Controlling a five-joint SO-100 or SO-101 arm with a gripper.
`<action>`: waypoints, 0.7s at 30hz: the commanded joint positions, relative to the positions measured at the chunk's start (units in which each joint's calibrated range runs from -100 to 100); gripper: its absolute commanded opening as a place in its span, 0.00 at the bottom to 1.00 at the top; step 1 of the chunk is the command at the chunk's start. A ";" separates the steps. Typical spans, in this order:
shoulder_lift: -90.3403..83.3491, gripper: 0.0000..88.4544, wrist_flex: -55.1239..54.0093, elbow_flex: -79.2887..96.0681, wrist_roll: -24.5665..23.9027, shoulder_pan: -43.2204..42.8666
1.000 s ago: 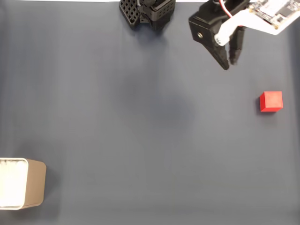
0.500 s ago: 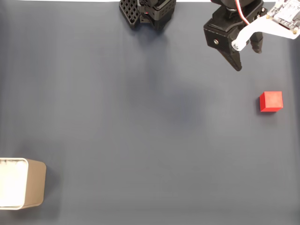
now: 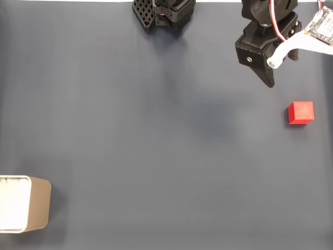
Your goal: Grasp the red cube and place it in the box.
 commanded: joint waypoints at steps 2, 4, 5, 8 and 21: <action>1.67 0.31 -2.82 -0.01 0.44 -0.60; 2.80 0.31 -3.39 0.08 0.15 -0.60; 3.32 0.32 -3.72 0.08 -0.20 -0.60; 4.44 0.34 -5.85 0.81 -0.68 -0.60; 9.73 0.43 -13.80 2.36 -1.51 -1.74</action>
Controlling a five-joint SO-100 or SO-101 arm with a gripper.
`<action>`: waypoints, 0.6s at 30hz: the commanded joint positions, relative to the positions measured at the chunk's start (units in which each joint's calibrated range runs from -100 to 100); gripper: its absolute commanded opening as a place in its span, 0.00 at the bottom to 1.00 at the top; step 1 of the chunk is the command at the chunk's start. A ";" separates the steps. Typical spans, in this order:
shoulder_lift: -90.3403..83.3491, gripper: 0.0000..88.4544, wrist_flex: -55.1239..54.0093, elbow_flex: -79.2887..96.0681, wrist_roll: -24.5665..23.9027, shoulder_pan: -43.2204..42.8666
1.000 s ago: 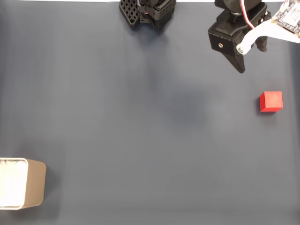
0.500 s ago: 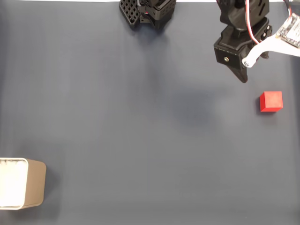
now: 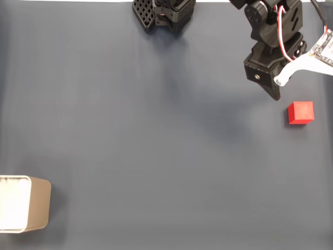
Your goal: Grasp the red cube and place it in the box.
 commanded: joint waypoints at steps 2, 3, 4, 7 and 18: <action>1.13 0.45 -3.57 -0.44 -0.63 -0.70; 1.56 0.45 -4.14 -0.53 -0.73 -0.70; 2.17 0.45 -4.72 -0.53 -0.88 -0.77; 3.38 0.46 -5.54 -0.53 -1.32 -1.12; 8.32 0.49 -9.06 -0.99 -2.15 -2.04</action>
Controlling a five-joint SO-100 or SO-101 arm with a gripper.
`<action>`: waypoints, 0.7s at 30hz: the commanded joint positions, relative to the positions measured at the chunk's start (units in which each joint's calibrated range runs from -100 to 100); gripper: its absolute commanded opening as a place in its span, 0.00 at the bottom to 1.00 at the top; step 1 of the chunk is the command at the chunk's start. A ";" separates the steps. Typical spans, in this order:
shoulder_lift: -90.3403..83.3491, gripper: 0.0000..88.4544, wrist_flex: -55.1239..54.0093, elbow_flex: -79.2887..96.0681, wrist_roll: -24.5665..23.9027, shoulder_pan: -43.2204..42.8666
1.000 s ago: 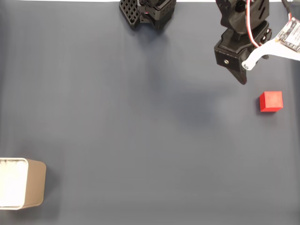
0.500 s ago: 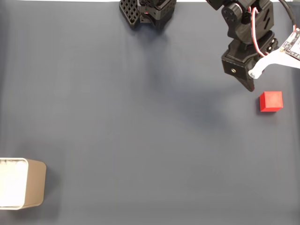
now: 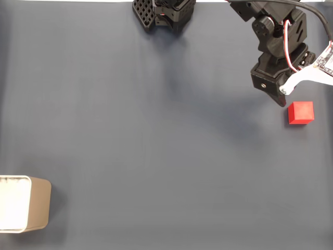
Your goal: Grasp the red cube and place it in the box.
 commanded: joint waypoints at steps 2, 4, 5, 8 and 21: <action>1.03 0.50 -2.32 -0.99 -0.63 -0.78; 1.81 0.50 -3.14 -0.90 -0.63 -0.85; 2.24 0.50 -3.47 -0.90 -0.68 -0.92; 3.63 0.50 -4.29 -0.90 -0.63 -1.14; 9.00 0.51 -7.65 -1.90 -1.03 -1.42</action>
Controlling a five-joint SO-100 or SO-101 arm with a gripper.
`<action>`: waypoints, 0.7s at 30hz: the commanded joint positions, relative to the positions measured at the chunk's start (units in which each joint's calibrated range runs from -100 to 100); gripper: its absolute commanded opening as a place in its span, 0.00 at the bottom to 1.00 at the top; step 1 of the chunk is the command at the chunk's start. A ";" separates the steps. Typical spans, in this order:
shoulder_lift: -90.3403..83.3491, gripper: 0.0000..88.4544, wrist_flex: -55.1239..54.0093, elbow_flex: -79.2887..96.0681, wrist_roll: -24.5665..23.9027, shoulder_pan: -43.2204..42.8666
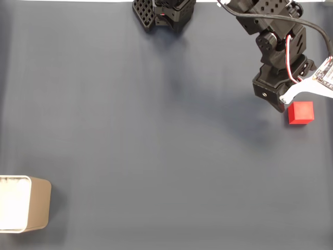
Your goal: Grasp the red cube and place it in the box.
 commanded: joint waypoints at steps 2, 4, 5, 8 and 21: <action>0.75 0.51 -1.85 -2.08 -0.49 -0.82; 1.53 0.51 -2.02 -2.63 -0.63 -0.89; 1.96 0.51 -2.18 -2.72 -0.63 -0.97; 3.52 0.51 -2.75 -3.36 -0.73 -1.04; 9.24 0.51 -3.41 -9.11 -1.37 -1.96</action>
